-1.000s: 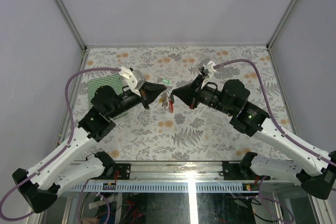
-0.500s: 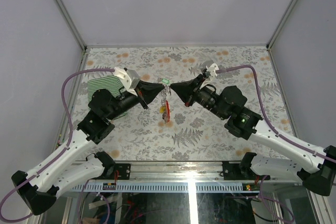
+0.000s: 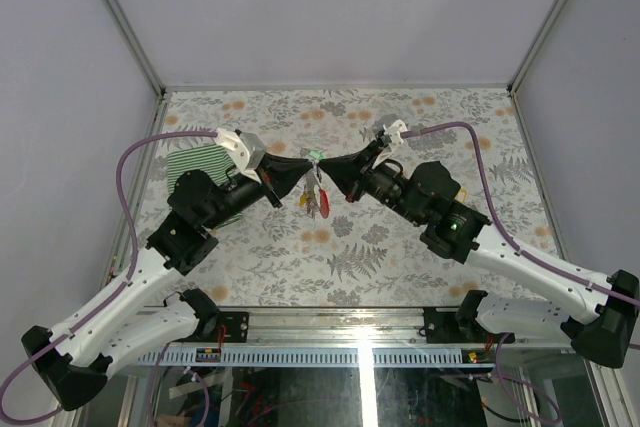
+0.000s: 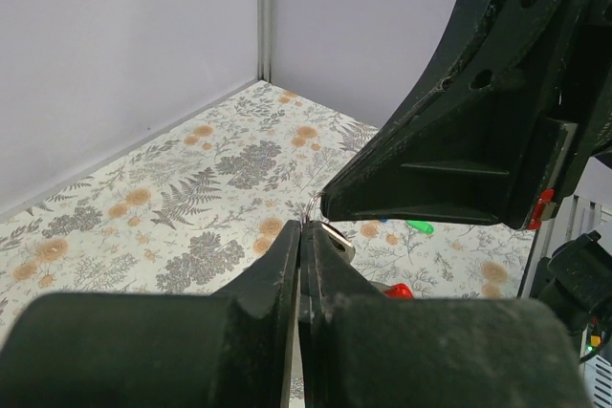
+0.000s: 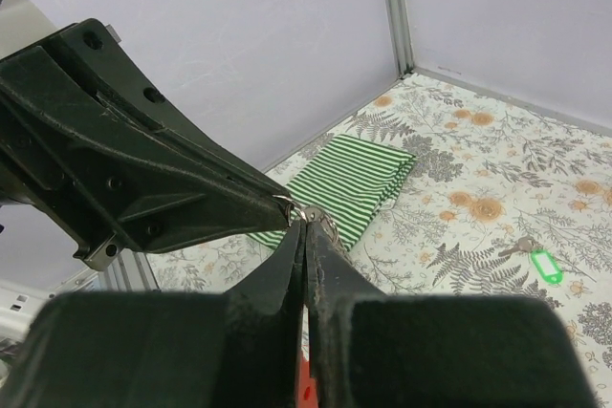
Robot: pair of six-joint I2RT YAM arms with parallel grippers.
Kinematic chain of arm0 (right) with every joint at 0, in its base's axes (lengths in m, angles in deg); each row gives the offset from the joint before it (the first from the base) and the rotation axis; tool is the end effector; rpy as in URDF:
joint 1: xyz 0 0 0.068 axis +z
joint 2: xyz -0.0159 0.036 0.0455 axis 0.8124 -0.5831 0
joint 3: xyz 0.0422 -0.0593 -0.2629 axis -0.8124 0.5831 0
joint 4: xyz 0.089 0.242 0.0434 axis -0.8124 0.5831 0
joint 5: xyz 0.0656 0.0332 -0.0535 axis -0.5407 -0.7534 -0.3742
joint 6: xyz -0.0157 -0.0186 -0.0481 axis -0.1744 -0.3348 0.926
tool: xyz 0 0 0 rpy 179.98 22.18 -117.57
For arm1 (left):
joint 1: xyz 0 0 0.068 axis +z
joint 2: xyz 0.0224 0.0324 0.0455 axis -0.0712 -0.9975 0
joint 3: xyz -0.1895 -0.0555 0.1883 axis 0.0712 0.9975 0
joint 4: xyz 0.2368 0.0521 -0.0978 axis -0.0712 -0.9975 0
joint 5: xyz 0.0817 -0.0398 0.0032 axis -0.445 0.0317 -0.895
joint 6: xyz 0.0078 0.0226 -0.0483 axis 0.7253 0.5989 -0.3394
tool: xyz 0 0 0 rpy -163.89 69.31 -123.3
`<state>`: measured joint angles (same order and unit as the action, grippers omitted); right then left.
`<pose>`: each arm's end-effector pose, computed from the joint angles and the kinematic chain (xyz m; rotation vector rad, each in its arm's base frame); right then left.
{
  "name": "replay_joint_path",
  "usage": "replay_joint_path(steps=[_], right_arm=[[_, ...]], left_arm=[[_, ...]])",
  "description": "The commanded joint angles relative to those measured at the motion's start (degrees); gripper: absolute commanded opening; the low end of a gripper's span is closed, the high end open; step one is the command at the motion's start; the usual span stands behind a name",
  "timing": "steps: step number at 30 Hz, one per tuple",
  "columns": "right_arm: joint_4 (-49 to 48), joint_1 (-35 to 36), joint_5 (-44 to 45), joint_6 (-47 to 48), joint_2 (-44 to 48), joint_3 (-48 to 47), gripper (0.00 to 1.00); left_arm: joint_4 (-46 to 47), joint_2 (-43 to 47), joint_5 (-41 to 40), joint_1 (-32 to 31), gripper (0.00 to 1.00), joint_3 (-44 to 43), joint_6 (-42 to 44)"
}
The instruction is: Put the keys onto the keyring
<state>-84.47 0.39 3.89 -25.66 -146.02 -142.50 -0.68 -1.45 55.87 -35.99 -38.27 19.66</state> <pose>0.1449 0.2038 0.3972 -0.4351 1.3577 1.0549 0.1403 -0.1304 0.3856 0.6632 1.3009 -0.8247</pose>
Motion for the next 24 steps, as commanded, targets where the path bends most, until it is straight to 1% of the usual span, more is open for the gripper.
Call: replay_joint_path(steps=[1, 8, 14, 24], right_arm=[[-4.73, 0.57, 0.02, -0.81, -0.40, -2.32, 0.00], [-4.63, 0.56, -0.05, -1.71, -0.88, -2.49, 0.00], [-2.02, 0.66, 3.08, -3.47, -0.65, -2.30, 0.00], [1.14, 0.76, 5.16, -5.56, -1.06, -2.13, 0.00]], left_arm=[[5.99, 1.31, 0.22, -0.36, 0.00, -0.25, -0.19], [5.85, 1.40, 0.29, -0.29, 0.00, -0.21, -0.08], [5.50, 1.86, -0.33, -0.27, 0.00, -0.26, 0.54], [4.83, 2.04, -0.55, -0.32, 0.00, -0.43, 1.21]])
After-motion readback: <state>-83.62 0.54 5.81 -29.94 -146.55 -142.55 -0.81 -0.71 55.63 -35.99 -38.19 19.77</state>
